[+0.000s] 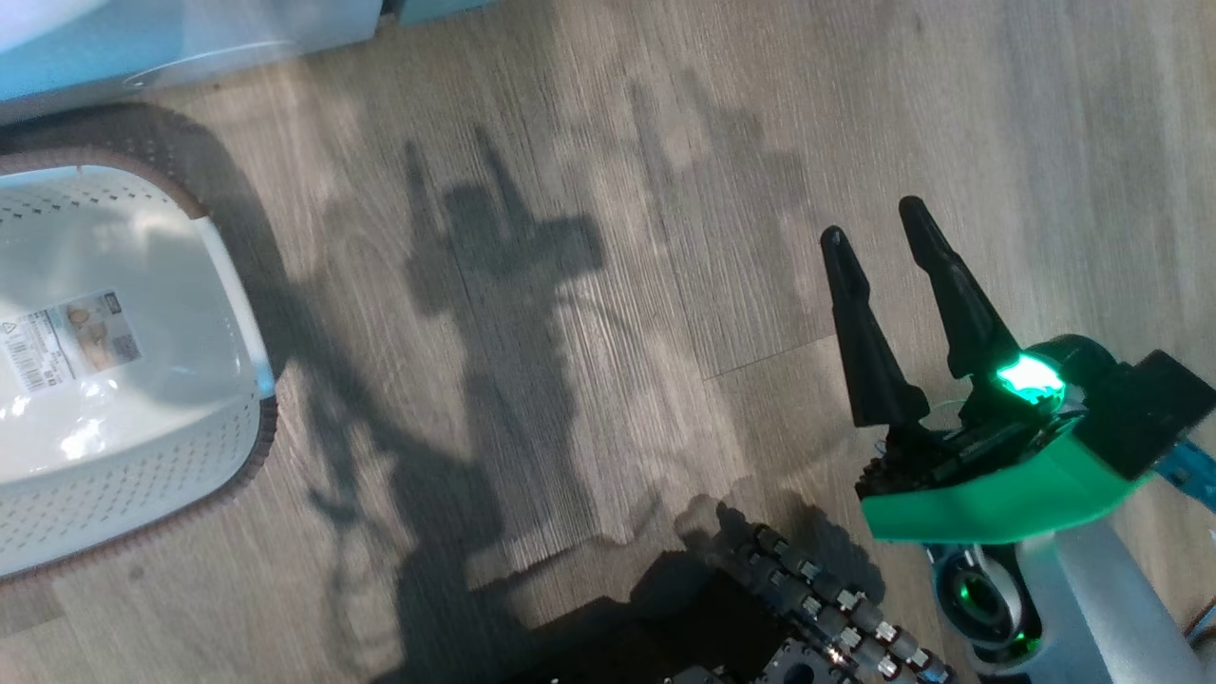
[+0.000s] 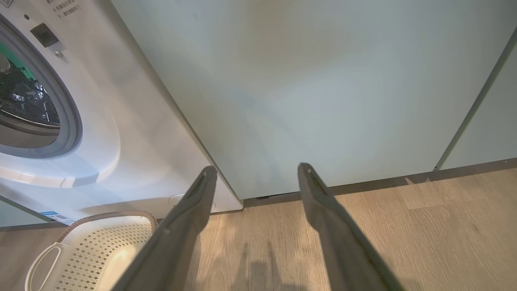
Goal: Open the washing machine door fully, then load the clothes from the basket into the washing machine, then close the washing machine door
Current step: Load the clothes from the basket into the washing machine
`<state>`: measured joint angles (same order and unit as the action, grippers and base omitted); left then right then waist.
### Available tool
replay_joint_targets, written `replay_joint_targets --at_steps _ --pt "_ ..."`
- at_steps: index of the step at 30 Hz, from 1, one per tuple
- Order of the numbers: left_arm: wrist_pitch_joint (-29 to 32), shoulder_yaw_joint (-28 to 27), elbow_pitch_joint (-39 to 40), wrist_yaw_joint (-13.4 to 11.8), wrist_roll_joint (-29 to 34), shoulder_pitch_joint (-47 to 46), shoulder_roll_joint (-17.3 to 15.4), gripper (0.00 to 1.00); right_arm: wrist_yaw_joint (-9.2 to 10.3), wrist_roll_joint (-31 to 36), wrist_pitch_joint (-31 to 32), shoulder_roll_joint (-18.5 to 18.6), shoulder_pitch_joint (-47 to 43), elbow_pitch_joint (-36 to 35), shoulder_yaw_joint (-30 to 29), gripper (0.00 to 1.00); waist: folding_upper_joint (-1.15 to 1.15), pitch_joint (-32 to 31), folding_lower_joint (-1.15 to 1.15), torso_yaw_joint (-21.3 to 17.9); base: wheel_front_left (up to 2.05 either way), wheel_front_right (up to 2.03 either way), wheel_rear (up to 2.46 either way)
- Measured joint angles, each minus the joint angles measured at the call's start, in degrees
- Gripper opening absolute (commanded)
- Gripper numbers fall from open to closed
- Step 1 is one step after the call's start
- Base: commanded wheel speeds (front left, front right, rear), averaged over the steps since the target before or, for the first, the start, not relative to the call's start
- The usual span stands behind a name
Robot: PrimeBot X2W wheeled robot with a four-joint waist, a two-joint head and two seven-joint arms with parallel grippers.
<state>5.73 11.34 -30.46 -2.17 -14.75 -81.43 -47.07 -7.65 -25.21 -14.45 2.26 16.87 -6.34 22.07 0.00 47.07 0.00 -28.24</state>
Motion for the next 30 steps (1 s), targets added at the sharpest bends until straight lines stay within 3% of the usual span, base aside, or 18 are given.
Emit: replay_joint_targets --at_steps 2,4,5,6,13,19,25,30 --pt "1.7 0.0 -1.8 0.0 -1.1 -0.3 1.0 0.00 0.00 0.0 0.0 0.0 0.0 0.1 0.0 1.00 0.00 0.0 0.00 0.2 0.00 0.00 0.00" --pt "3.0 -0.3 -3.4 0.1 -3.1 -0.5 2.3 0.48 0.00 0.0 0.0 0.0 0.0 0.1 0.0 1.00 0.00 -0.1 0.00 0.4 0.00 0.00 0.00" --pt "3.0 -0.2 -3.7 0.1 -3.4 -0.8 2.7 0.91 0.00 0.0 0.0 0.0 0.0 0.1 0.0 1.00 0.00 -0.1 0.00 0.6 0.00 0.00 0.00" --pt "3.0 -0.1 -4.0 0.3 -3.4 -1.0 3.0 1.00 0.00 0.1 0.0 0.0 0.0 0.1 0.0 1.00 0.00 -0.1 0.00 0.7 0.00 0.00 0.00" --pt "2.7 0.0 -6.9 0.6 -3.6 -1.2 4.1 1.00 0.00 1.3 0.0 0.0 0.0 0.2 -0.9 1.00 0.00 -0.9 0.00 2.3 0.00 0.00 0.00" --pt "-2.3 -0.1 -7.7 0.5 -5.2 0.0 5.9 1.00 0.00 3.2 0.0 0.0 0.0 0.2 -2.3 1.00 0.00 -2.4 0.00 4.7 0.00 0.00 0.00" --pt "-9.1 -1.1 -6.7 0.3 -7.9 8.1 8.9 1.00 0.00 5.1 0.0 0.0 -0.1 0.4 -3.7 1.00 0.00 -4.7 0.00 7.3 0.00 0.00 0.00" --pt "-12.4 -2.4 -1.8 -1.5 -10.5 17.0 10.7 1.00 0.00 6.7 0.0 0.0 -0.3 0.7 -5.4 1.00 0.00 -7.1 -0.01 9.2 0.00 0.00 0.00"
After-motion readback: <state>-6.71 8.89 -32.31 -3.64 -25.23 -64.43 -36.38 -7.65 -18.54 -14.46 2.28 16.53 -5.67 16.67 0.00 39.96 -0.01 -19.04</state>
